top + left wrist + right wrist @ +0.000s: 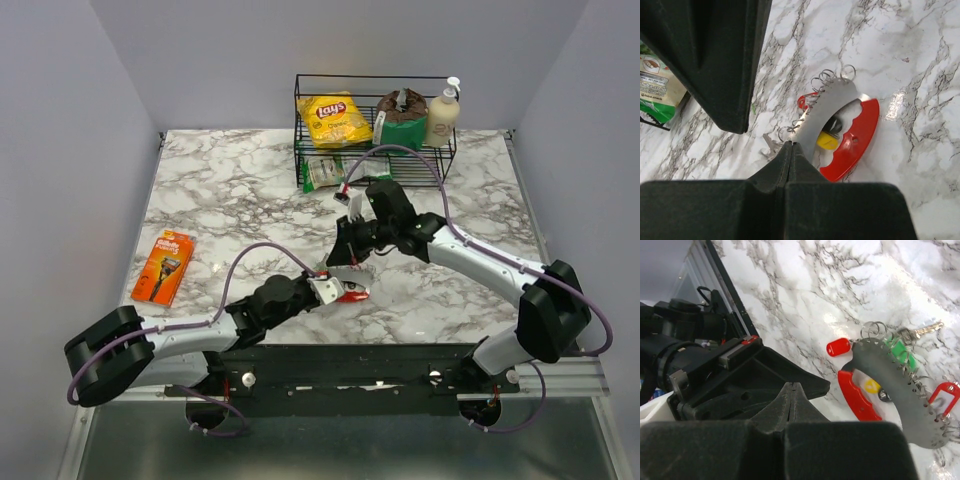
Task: Put the keys on the keyring
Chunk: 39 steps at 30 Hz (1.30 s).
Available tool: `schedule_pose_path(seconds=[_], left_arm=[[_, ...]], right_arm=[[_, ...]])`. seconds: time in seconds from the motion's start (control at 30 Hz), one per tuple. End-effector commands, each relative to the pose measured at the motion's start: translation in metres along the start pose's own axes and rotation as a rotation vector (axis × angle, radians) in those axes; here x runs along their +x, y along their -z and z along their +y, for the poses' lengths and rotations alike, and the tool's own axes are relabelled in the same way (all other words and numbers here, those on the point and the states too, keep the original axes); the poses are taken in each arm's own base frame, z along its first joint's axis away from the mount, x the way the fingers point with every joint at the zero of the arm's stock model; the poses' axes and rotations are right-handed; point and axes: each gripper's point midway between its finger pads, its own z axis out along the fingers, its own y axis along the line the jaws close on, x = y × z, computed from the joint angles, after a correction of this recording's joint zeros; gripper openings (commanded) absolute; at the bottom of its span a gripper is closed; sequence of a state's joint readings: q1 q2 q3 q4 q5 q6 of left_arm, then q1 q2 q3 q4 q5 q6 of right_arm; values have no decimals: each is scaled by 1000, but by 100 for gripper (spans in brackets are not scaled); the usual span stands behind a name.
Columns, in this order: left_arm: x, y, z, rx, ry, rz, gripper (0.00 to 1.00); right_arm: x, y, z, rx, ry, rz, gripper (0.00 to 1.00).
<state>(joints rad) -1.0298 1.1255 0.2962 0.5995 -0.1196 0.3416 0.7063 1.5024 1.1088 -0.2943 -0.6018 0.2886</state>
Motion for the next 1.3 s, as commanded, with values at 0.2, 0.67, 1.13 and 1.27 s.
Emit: schedule_pose_path(seconds=[0.2, 0.67, 1.13, 1.27], left_arm=[[-24, -19, -1, 9, 27, -64, 0], [-46, -38, 27, -101, 305, -38, 73], [-6, -42, 154, -429, 883, 190, 99], [4, -31, 175, -531, 885, 223, 99]], right_arm=[[-5, 16, -28, 142, -24, -76, 1], [-11, 58, -92, 361, -96, -247, 64], [-18, 153, -129, 627, -140, -553, 100], [-22, 166, -121, 635, -118, -613, 100]])
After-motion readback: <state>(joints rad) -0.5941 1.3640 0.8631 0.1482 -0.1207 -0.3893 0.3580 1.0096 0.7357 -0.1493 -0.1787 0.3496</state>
